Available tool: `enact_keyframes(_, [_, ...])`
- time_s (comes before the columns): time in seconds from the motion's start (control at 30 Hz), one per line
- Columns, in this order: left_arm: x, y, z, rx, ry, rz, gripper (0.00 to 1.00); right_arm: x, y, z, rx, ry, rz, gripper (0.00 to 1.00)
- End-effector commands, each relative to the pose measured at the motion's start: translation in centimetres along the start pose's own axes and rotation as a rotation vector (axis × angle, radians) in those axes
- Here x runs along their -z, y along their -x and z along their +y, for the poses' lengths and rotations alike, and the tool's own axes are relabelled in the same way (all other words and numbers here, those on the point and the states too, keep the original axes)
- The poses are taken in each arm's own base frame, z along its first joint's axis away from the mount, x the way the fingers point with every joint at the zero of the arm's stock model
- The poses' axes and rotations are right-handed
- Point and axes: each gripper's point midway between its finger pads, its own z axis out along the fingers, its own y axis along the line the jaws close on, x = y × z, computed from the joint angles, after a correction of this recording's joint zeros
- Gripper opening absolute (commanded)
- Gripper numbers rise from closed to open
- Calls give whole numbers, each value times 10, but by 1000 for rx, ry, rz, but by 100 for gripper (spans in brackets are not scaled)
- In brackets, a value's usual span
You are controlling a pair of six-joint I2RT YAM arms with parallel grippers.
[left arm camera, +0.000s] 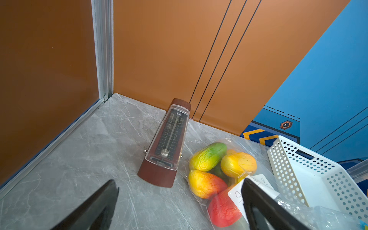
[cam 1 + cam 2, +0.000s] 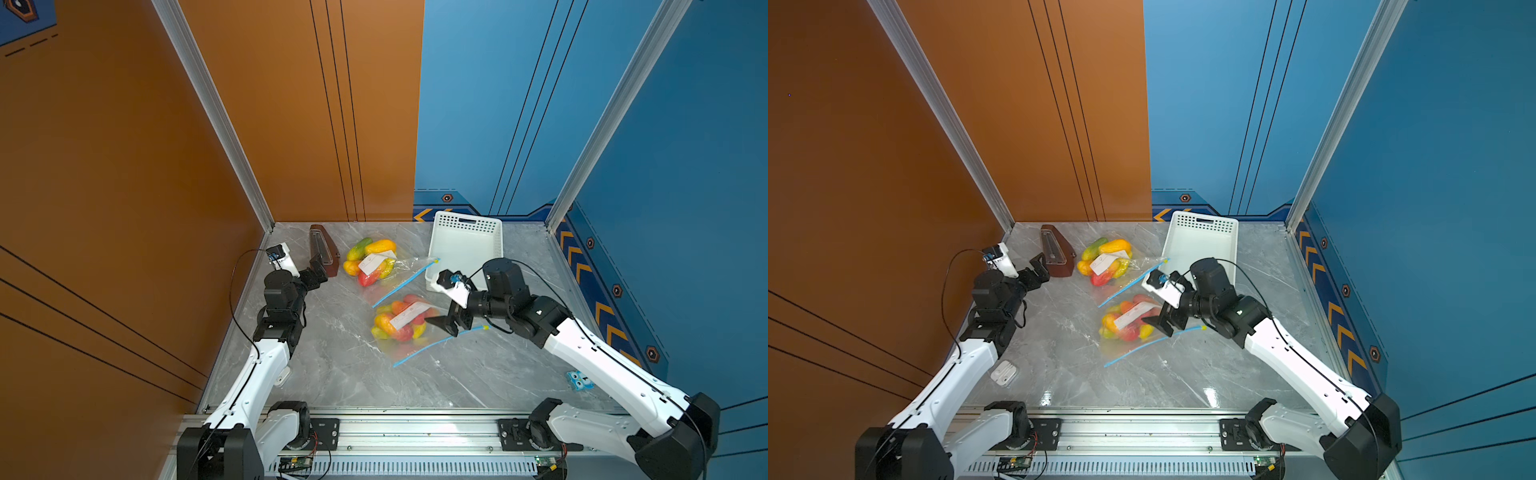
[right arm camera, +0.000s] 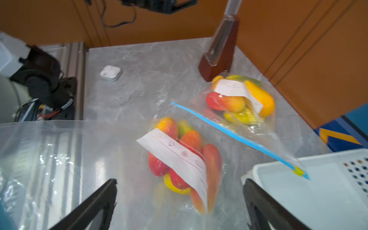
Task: Place the mango in a zip-top bag and seal the zipper
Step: Place the zipper food storage bag at the center of the board, then move the zipper food storage bag to the center of the board.
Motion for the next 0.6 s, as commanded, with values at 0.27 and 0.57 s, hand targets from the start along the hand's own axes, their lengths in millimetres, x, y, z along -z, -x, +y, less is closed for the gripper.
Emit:
enact_keyframes(0.27, [0,7,4,32,-9,-3,98,-90,-132,15,162,48,614,100])
enact_keyframes(0.57, [3,13,9,36,2,-21,98,-121,-150,-59,208,-191,746,100])
